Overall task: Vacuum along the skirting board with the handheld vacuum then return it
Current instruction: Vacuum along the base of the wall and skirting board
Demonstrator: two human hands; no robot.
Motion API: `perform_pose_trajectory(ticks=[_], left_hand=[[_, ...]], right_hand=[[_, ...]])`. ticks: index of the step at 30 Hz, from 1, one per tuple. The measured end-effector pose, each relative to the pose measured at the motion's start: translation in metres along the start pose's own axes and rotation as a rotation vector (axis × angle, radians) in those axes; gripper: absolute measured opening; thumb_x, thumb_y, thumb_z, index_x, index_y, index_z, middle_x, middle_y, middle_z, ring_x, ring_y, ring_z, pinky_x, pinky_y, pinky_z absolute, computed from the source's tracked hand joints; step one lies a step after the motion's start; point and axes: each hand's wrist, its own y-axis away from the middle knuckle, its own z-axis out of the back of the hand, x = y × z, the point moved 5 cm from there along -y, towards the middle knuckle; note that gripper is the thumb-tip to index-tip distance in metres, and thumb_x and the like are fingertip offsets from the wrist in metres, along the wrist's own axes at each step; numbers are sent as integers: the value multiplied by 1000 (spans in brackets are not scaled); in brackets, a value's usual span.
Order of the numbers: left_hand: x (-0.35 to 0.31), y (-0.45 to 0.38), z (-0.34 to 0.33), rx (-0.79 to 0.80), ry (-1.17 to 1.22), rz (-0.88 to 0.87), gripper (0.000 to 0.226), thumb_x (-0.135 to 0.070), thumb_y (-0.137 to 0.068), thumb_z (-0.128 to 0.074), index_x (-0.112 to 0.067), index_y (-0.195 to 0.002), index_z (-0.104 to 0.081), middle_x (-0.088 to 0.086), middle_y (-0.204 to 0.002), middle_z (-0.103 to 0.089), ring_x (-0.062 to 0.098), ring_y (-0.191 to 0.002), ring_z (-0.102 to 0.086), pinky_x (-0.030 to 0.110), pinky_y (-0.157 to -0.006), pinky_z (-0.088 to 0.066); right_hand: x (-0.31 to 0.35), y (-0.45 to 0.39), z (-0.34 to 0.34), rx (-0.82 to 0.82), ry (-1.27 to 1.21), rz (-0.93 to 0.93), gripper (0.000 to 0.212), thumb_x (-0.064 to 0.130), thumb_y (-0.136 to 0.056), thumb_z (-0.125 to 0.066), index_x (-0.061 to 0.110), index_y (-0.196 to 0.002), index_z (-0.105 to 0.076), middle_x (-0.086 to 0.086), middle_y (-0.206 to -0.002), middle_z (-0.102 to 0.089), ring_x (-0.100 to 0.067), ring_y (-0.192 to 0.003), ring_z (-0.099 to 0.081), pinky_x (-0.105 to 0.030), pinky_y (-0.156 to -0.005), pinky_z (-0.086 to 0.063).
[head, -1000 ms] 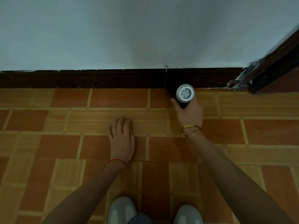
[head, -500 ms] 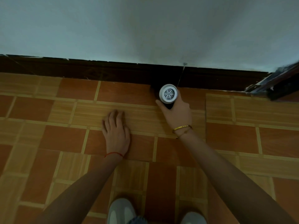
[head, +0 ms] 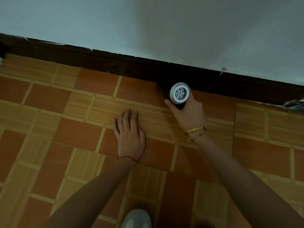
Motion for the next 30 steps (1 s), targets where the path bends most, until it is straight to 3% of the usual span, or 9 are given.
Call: perform_pose_trajectory(ticks=[5,11,21,30], left_hand=[[1,-2,0,4,-9,-4,54,-27,-96,-38,-13,-148,-41,12,-152,-40,31,-143,-33,59,-118,-17],[1,-2,0,18,-20,-13,55,-28,-95,-37,-12,-148,-41,13,-152,-41,32,-144,-33,60,-117,-20],[1,-3,1,22,-10,-11,54,-29,-96,-38,-13,-147,-42,12,-151,-42,32,-143,-34,60,-117,-20],[2,-4,0,26,-14,-10,56,-30,-95,-36,-12,-149,-41,12,-153,-40,32,-144,-33,60,-117,-20]], right_hand=[[40,-22,-39,100,15,132,70,54,-77,-68,17,-133,-48,-6,-109,-71,-24,-94,-68,-39,-73,-57],[74,-38,-75,223,43,195,66,55,-79,-66,23,-133,-46,-1,-115,-68,-23,-99,-66,-33,-73,-54],[45,-34,-50,171,10,158,73,57,-76,-67,19,-135,-47,-4,-114,-69,-23,-103,-65,-42,-81,-56],[90,-48,-91,279,59,243,65,56,-79,-65,24,-132,-46,-1,-113,-68,-22,-98,-66,-34,-74,-55]])
